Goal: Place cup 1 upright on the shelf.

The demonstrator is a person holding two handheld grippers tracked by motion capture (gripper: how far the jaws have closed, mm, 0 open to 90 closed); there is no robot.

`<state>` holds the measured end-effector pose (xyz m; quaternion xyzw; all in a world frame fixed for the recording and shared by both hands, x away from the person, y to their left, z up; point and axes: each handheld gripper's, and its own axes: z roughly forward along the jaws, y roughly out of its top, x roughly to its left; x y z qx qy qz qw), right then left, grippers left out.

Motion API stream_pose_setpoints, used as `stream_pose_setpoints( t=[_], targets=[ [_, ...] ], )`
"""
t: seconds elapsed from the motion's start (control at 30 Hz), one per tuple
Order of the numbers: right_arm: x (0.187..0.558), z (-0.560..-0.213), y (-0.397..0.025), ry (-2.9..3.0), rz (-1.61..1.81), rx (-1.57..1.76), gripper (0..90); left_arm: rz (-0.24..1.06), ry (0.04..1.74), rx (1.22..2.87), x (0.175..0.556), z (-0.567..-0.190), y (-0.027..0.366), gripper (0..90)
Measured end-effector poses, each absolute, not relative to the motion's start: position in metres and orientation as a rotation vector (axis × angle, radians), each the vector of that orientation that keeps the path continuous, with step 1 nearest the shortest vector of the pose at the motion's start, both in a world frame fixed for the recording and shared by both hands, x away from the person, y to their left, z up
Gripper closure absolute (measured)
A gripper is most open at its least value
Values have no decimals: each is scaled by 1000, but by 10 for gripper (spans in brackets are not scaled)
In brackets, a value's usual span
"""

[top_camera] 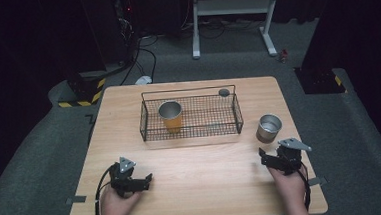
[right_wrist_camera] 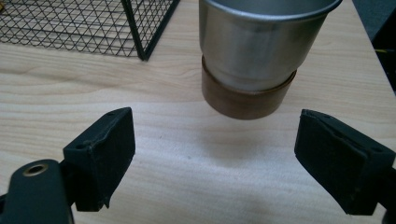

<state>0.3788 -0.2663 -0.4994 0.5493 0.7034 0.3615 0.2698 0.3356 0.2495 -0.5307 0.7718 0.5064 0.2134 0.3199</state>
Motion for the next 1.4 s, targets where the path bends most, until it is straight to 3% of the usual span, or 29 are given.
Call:
stream_pose_setpoints(
  t=[1.4],
  targets=[
    [444,-498,-269,1807,998,1475,126,565,1337,2025,336,-531,249,3]
  ],
)
